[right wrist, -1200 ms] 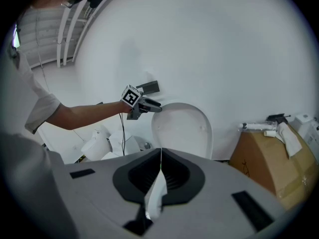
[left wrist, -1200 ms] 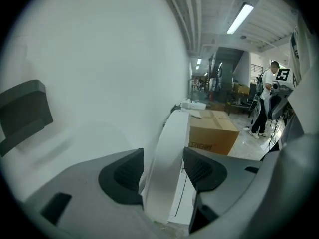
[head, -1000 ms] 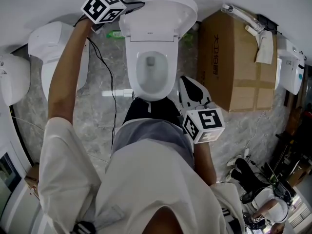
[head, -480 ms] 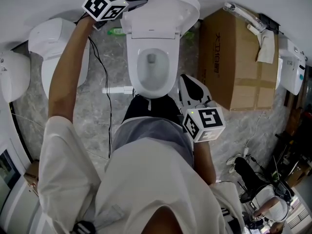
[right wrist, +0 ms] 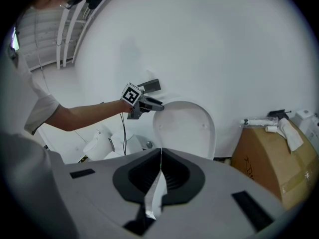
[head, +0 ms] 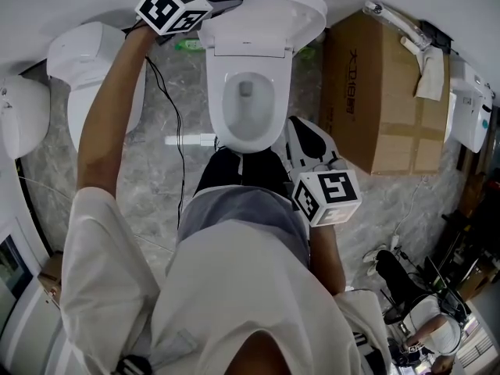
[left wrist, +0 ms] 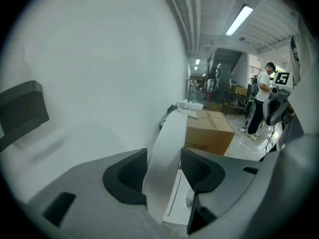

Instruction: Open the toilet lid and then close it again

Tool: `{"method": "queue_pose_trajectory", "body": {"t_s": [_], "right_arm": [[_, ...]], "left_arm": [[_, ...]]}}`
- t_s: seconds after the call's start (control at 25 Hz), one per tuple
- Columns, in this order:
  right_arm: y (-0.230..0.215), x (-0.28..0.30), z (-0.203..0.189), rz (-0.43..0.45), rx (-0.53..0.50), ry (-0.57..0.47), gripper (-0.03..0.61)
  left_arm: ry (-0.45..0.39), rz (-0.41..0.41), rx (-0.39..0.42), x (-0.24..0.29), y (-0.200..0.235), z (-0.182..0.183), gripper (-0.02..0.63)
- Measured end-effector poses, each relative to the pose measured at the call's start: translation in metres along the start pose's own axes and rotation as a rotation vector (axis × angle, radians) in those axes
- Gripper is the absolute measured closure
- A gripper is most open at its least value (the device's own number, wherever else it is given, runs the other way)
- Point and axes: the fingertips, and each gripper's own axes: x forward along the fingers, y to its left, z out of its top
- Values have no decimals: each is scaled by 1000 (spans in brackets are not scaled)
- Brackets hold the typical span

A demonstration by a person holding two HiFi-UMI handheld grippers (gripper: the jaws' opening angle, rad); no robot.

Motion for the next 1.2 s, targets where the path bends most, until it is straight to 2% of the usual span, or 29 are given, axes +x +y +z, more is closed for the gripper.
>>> {"method": "queue_pose_trajectory", "body": {"t_s": [0.48, 1.2], "right_arm": [[13, -9, -10, 6, -4, -2, 568], [36, -33, -39, -4, 2, -17, 568]], "left_arm": [[11, -10, 45, -8, -28, -6, 405], [7, 27, 106, -21, -79, -23, 405]]}}
